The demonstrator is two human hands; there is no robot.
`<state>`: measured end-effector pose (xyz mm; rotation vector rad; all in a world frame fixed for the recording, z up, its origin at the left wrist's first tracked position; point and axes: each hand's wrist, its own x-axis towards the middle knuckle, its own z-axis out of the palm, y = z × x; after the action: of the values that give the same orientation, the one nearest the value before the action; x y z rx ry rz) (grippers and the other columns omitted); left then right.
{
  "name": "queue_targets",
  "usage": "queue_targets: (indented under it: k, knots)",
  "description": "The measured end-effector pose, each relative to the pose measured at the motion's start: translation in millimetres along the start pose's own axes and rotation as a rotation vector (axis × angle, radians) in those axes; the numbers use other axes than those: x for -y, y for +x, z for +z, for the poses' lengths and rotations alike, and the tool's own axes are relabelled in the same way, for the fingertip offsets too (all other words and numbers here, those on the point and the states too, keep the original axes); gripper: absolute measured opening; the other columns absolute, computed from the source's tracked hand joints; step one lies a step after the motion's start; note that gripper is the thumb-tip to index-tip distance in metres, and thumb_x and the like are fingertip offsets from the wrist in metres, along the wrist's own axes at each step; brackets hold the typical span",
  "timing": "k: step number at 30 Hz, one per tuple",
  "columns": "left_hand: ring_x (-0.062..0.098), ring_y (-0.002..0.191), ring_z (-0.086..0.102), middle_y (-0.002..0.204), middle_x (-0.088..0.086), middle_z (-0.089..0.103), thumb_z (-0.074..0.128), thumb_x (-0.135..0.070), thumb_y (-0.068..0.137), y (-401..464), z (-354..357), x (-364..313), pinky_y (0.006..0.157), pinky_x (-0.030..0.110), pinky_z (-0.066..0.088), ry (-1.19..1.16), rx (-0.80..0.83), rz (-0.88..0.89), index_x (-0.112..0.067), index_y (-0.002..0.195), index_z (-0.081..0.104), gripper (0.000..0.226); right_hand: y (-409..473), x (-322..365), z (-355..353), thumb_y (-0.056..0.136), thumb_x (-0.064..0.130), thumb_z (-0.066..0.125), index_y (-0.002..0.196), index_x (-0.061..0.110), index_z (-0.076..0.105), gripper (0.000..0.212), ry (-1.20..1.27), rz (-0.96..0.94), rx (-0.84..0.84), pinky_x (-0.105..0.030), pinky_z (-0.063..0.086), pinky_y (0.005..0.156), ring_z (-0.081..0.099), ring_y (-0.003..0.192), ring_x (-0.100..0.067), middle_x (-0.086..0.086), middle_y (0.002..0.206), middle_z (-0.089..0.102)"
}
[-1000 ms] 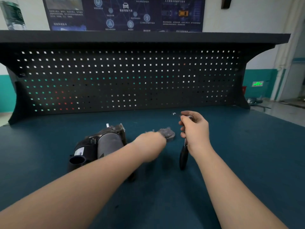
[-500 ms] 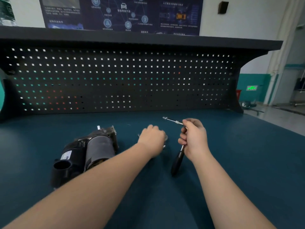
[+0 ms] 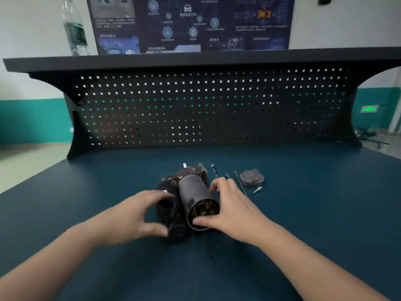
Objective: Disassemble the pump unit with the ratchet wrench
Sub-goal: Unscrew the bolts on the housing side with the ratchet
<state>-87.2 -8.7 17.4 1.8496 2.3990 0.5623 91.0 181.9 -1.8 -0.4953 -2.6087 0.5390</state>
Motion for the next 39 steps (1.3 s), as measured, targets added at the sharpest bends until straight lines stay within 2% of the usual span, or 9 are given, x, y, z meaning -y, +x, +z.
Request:
queue_targets:
  k: [3, 8, 12, 16, 22, 25, 30, 36, 39]
  knots:
    - [-0.006, 0.137, 0.012, 0.15, -0.021, 0.014, 0.059, -0.089, 0.044, -3.3, 16.6, 12.8, 0.106, 0.005, 0.004, 0.271, 0.037, 0.114, -0.029, 0.149, 0.017, 0.128, 3.5, -1.7, 5.3, 0.064, 0.059, 0.077, 0.104, 0.039, 0.033, 0.063, -0.126, -0.011, 0.01, -0.031, 0.041, 0.074, 0.048, 0.097, -0.011, 0.012, 0.105, 0.041]
    - [0.023, 0.122, 0.053, 0.14, 0.006, 0.049, 0.081, -0.056, 0.06, 7.8, 14.0, 16.5, 0.099, 0.028, 0.042, 0.413, -0.172, 0.306, -0.013, 0.132, 0.049, 0.09, 12.2, -10.4, -4.6, 0.066, 0.042, 0.083, 0.096, 0.041, 0.035, 0.056, -0.078, -0.007, 0.094, -0.031, 0.042, 0.075, 0.048, 0.091, -0.009, 0.02, 0.097, 0.042]
    - [0.024, 0.13, 0.049, 0.146, 0.007, 0.046, 0.082, -0.039, 0.067, 9.9, 22.8, 24.9, 0.099, 0.032, 0.044, 0.317, -0.141, 0.28, -0.012, 0.139, 0.047, 0.085, 17.9, -13.8, -4.1, 0.069, 0.03, 0.082, 0.094, 0.038, 0.039, 0.051, -0.077, -0.041, 0.104, -0.023, 0.034, 0.065, 0.047, 0.083, -0.005, 0.019, 0.092, 0.045]
    - [0.031, 0.112, 0.063, 0.127, 0.013, 0.062, 0.092, -0.03, 0.049, 11.4, 20.9, 25.2, 0.077, 0.039, 0.059, 0.315, -0.176, 0.328, -0.004, 0.124, 0.062, 0.085, 21.6, -16.3, -7.8, 0.074, 0.02, 0.074, 0.086, 0.038, 0.041, 0.039, 0.035, -0.034, 0.118, -0.023, 0.042, 0.065, 0.053, 0.077, -0.01, 0.012, 0.087, 0.055]
    - [0.023, 0.09, 0.072, 0.102, 0.008, 0.074, 0.093, -0.044, 0.032, 2.5, 20.1, -3.0, 0.051, 0.026, 0.057, 0.428, -0.227, 0.4, -0.005, 0.105, 0.073, 0.084, 19.0, -16.1, -22.3, 0.072, 0.005, 0.061, 0.085, 0.038, 0.043, 0.039, 0.123, -0.042, 0.23, -0.031, 0.047, 0.069, 0.052, 0.075, -0.007, 0.007, 0.089, 0.056]
    - [0.018, 0.084, 0.073, 0.097, 0.004, 0.075, 0.088, -0.049, 0.029, -8.3, 24.2, -22.2, 0.05, 0.021, 0.055, 0.411, -0.268, 0.419, -0.009, 0.1, 0.075, 0.083, 13.2, -17.3, -35.4, 0.073, 0.004, 0.063, 0.084, 0.038, 0.043, 0.041, 0.133, -0.06, 0.286, -0.018, 0.041, 0.06, 0.047, 0.067, 0.002, 0.01, 0.084, 0.052]
    - [0.016, 0.079, 0.073, 0.093, 0.001, 0.075, 0.086, -0.049, 0.03, -27.6, 26.9, -51.1, 0.059, 0.019, 0.056, 0.309, -0.393, 0.466, -0.008, 0.096, 0.075, 0.078, 1.1, -15.1, -67.1, 0.072, 0.003, 0.067, 0.077, 0.046, 0.046, 0.047, 0.302, -0.038, 0.379, -0.02, 0.04, 0.053, 0.046, 0.058, -0.002, 0.011, 0.074, 0.052]
    - [-0.003, 0.063, 0.059, 0.063, -0.019, 0.063, 0.07, -0.068, 0.042, -29.1, 5.1, -92.1, 0.056, 0.011, 0.044, -0.149, -0.661, 0.132, -0.029, 0.081, 0.063, 0.056, 32.6, 5.9, -126.2, 0.078, -0.009, 0.068, 0.095, 0.019, 0.049, 0.038, 0.599, 0.0, 0.289, -0.02, 0.036, 0.047, 0.047, 0.055, -0.009, 0.004, 0.069, 0.053]
    - [-0.006, 0.064, 0.059, 0.068, -0.025, 0.064, 0.068, -0.074, 0.041, -19.3, 0.2, -108.9, 0.055, 0.009, 0.042, -0.284, -0.723, -0.071, -0.029, 0.067, 0.057, 0.053, 57.7, 25.7, -158.1, 0.083, 0.009, 0.065, 0.086, 0.015, 0.048, 0.019, 0.824, -0.002, 0.03, -0.017, 0.025, 0.041, 0.04, 0.053, -0.01, 0.001, 0.063, 0.046]
